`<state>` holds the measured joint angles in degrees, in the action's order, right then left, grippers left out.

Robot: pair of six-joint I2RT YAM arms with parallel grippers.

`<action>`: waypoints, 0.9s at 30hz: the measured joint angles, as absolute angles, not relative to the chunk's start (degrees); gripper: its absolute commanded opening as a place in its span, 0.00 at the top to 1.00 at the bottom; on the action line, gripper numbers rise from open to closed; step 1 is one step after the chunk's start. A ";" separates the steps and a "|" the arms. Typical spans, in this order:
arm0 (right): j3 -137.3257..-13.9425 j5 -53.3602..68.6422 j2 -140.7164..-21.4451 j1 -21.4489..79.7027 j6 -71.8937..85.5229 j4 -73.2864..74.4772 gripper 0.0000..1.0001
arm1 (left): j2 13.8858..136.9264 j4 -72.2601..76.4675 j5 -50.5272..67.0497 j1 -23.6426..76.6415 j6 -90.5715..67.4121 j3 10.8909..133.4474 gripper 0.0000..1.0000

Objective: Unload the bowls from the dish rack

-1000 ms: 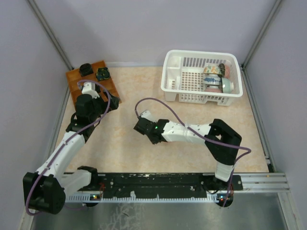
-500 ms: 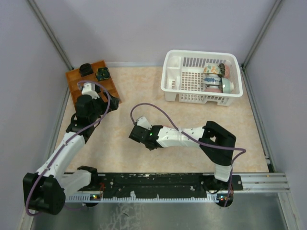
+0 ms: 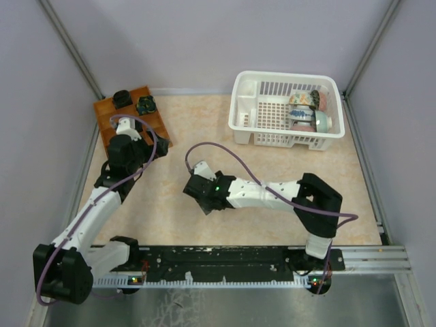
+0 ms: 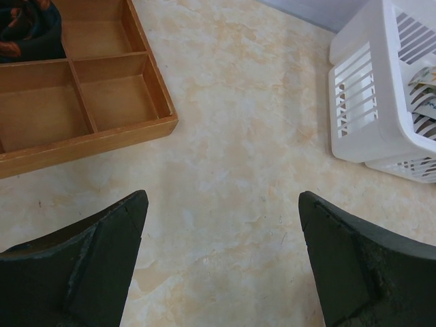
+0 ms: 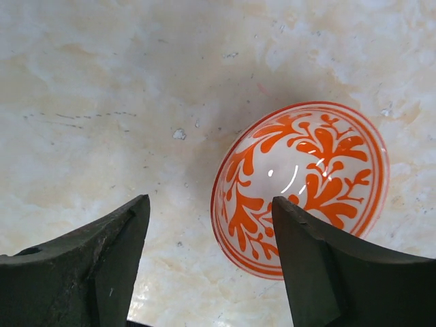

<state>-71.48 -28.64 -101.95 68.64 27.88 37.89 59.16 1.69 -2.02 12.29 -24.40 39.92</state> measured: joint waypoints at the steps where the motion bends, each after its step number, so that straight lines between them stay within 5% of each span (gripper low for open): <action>1: -71.83 -28.64 -100.95 68.64 27.66 38.11 0.26 | 59.37 1.69 -2.07 12.29 -24.38 39.92 0.03; 11: -73.21 -26.11 -83.26 65.43 24.23 35.75 0.20 | 60.73 1.72 -1.96 12.29 -24.40 40.58 0.02; 27: -76.12 -14.94 -79.42 27.62 16.56 33.43 0.18 | 75.13 3.29 0.64 20.32 -24.56 55.37 0.01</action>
